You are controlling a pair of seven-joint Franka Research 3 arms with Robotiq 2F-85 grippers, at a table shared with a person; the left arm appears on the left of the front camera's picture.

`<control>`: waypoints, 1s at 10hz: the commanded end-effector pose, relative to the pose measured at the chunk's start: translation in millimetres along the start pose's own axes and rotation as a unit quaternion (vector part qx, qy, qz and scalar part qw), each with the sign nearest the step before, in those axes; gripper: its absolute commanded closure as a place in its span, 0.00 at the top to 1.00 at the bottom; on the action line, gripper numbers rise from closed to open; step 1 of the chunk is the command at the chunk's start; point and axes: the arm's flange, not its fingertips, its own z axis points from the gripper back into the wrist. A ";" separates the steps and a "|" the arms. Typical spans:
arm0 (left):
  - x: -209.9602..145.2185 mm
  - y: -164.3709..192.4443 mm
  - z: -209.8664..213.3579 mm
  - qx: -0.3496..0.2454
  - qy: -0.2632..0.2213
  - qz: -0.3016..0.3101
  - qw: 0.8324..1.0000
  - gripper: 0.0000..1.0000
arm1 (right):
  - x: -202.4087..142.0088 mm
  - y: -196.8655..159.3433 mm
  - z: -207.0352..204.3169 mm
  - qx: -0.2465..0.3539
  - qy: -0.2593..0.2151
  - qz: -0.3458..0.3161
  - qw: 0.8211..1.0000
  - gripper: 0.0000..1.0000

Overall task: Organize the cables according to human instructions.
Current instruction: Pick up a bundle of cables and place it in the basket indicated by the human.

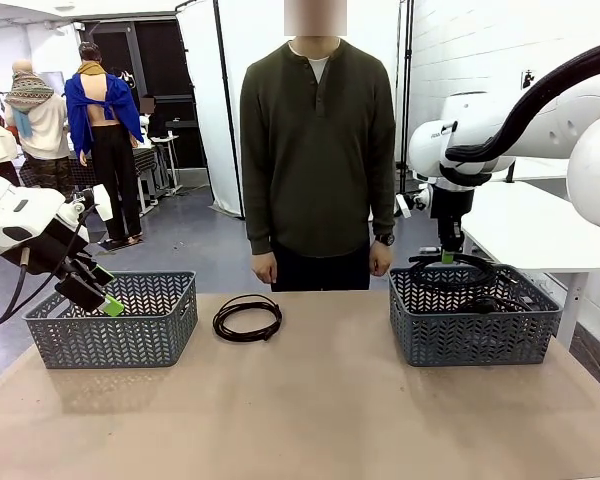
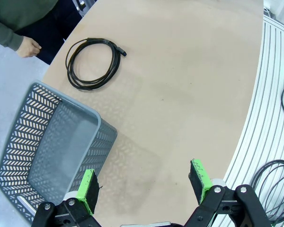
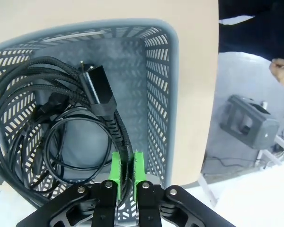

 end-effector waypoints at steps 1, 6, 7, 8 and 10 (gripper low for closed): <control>-1.7 2.2 0.1 -0.008 -0.008 -0.002 1.000 1.00 | 1.8 -7.6 1.6 -0.005 -0.012 0.006 1.000 0.00; -1.7 2.2 0.1 -0.008 -0.008 -0.002 1.000 1.00 | 4.9 -8.3 -6.2 -0.006 -0.017 -0.006 1.000 0.66; -1.7 2.2 0.1 -0.008 -0.008 -0.002 1.000 1.00 | 4.3 -8.5 -6.0 -0.007 -0.022 -0.014 1.000 0.85; -1.7 2.2 0.1 -0.008 -0.008 -0.002 1.000 1.00 | 3.5 -7.8 -7.2 -0.002 -0.025 -0.016 1.000 1.00; -1.7 2.2 0.1 -0.008 -0.008 -0.002 1.000 1.00 | 2.5 -6.9 -1.7 0.003 -0.026 -0.015 1.000 1.00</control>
